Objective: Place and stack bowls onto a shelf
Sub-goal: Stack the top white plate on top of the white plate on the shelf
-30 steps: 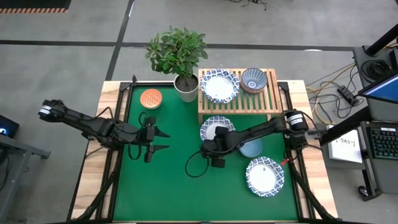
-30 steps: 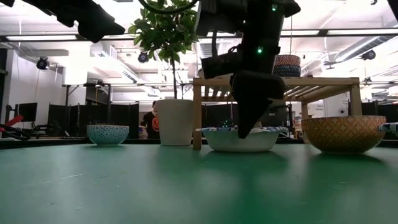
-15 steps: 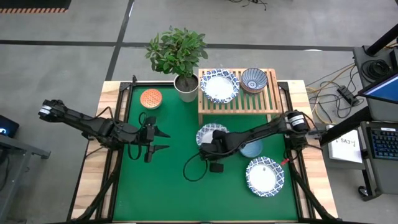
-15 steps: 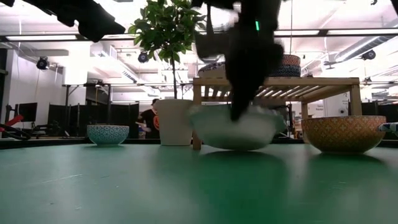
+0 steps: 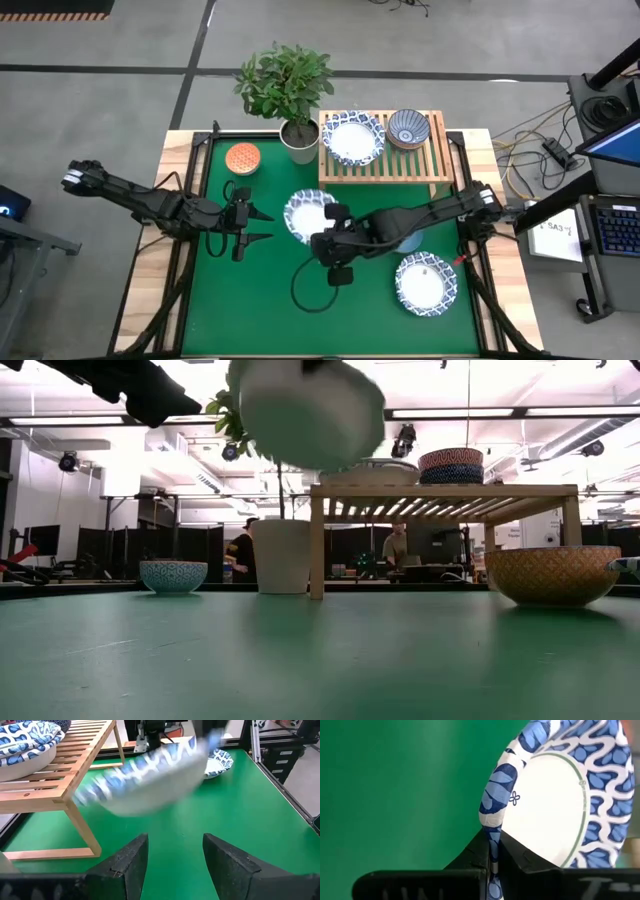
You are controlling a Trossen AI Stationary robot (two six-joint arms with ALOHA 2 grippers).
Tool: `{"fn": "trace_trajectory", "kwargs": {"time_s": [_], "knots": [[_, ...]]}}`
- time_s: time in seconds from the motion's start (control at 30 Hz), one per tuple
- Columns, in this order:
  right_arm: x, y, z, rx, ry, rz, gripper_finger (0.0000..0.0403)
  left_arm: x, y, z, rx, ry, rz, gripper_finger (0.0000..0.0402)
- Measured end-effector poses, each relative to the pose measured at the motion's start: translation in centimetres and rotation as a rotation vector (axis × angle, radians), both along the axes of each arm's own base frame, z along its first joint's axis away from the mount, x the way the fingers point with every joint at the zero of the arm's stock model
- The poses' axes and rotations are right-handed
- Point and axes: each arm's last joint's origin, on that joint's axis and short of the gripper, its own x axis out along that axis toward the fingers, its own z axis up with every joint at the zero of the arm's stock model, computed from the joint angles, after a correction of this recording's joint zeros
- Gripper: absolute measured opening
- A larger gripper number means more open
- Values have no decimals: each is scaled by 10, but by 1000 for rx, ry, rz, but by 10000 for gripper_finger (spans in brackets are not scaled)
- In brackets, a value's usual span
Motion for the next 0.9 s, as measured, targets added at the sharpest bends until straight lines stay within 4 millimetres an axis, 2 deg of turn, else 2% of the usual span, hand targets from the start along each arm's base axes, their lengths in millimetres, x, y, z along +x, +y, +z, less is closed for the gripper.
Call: {"fn": "trace_trajectory", "kwargs": {"time_s": [0.17,0.3,0.43,0.6,0.73,0.9], "knots": [[-9,-2,34,-180,-66,-15,12,0,0,0,0,1,0,173],[-17,-16,47,-336,-44,-98,12,0,0,0,0,0,0,173],[-21,-43,48,-444,38,-187,12,0,0,0,0,1,0,173],[-19,-84,45,-475,122,-262,12,0,0,0,0,1,0,173],[-17,-113,43,-472,166,-290,12,0,0,0,0,1,0,173],[-17,-144,41,-390,198,-314,12,0,0,0,0,1,0,173]]}}
